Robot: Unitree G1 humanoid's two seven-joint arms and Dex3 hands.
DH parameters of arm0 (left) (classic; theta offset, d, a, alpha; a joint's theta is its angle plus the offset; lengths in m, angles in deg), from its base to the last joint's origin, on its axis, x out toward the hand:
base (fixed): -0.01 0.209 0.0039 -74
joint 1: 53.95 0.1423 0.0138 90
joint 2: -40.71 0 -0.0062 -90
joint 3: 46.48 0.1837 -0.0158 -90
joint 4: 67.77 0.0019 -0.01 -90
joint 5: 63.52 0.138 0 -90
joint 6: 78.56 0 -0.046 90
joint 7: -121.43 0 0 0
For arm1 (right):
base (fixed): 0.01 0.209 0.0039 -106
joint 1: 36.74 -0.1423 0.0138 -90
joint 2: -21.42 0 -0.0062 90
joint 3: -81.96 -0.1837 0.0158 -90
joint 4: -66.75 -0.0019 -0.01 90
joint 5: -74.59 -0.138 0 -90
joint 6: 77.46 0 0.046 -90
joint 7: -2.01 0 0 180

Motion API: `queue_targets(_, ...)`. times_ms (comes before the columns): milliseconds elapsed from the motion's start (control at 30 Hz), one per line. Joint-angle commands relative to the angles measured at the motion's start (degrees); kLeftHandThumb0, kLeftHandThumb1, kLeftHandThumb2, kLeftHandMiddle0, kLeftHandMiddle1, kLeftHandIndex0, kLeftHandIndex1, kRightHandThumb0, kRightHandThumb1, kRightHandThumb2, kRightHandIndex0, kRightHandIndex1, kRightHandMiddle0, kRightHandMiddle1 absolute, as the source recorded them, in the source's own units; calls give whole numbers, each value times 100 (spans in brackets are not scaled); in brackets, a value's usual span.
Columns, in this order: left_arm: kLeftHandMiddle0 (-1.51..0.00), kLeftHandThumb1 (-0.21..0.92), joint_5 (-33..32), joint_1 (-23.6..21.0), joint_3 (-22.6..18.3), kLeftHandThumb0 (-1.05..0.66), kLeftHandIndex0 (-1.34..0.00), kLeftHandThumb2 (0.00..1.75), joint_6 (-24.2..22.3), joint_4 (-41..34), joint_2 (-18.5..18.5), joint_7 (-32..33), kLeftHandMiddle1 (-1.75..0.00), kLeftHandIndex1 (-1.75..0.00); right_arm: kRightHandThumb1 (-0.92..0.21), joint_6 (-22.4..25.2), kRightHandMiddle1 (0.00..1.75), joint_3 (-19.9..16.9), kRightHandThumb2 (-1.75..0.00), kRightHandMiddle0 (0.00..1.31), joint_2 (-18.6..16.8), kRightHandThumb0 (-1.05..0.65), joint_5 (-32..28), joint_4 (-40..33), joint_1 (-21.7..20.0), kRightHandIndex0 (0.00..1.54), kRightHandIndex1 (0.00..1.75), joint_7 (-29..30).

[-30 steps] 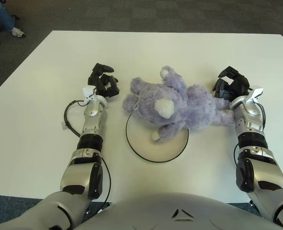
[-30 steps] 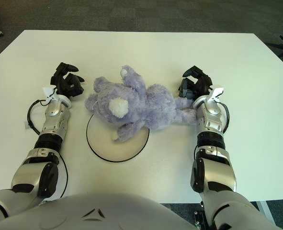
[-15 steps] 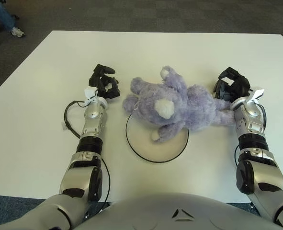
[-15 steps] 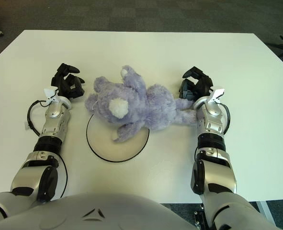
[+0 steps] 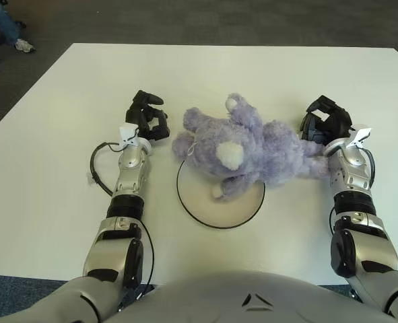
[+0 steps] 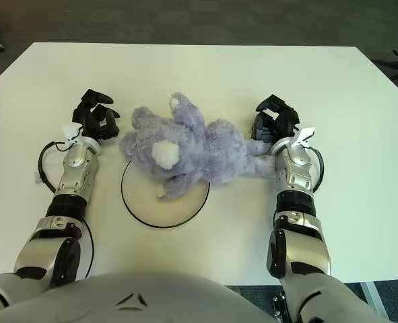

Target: Put the doll into the plate.

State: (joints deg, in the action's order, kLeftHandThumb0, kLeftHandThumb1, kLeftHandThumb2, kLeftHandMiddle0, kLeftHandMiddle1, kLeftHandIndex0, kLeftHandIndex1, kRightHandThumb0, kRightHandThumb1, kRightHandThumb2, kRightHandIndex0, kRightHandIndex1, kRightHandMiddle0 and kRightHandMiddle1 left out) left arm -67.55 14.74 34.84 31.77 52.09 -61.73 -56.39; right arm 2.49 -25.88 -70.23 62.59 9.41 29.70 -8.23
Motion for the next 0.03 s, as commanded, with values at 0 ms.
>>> queue_targets(0, -50, 32, 27, 186, 34, -1, -48, 132, -118, -138, -69, 52, -175, -175, 11, 215, 143, 78, -170, 86, -147, -2, 98, -282, 232, 93, 175, 285)
